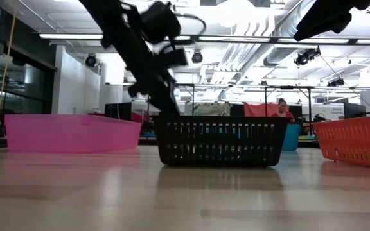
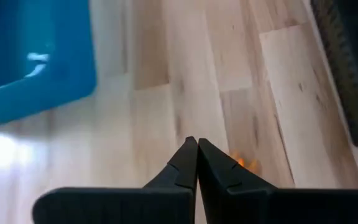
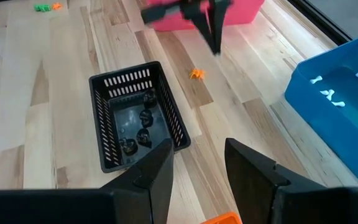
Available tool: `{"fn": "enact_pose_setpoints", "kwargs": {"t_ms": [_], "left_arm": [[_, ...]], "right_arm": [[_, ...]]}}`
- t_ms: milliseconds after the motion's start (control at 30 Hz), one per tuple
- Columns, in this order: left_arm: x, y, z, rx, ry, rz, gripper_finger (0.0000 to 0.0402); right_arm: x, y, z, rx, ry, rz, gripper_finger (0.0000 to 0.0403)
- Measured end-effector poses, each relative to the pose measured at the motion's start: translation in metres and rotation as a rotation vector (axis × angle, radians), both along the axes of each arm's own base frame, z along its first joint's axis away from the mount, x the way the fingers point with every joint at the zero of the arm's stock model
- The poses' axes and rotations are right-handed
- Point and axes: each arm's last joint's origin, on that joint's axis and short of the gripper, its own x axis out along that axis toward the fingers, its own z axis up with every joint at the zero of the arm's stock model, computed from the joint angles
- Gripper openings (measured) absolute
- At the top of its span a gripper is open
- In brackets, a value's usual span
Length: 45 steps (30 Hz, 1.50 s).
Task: Sort Halloween decoration
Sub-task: Put the orange spider toy into the pink bin
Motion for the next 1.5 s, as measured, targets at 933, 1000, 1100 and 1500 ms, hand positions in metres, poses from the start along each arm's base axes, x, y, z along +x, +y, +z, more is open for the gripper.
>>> {"fn": "enact_pose_setpoints", "kwargs": {"t_ms": [933,1000,1100,1500], "left_arm": [[-0.129,-0.043,0.033,-0.146,-0.630,0.011,0.0013],[-0.127,-0.042,0.031,-0.092,-0.614,0.008,0.0028],[-0.122,-0.040,0.028,-0.034,-0.574,0.019,0.0062],[-0.051,-0.017,0.018,-0.067,-0.145,0.077,0.0168]], "right_arm": [[0.048,-0.025,-0.008,-0.007,-0.042,-0.048,0.0139],[0.050,-0.028,-0.011,-0.010,-0.021,-0.041,0.0139],[0.052,-0.031,-0.014,-0.020,0.001,-0.042,0.0139],[0.051,-0.030,-0.016,-0.025,0.033,-0.015,0.0139]]}}
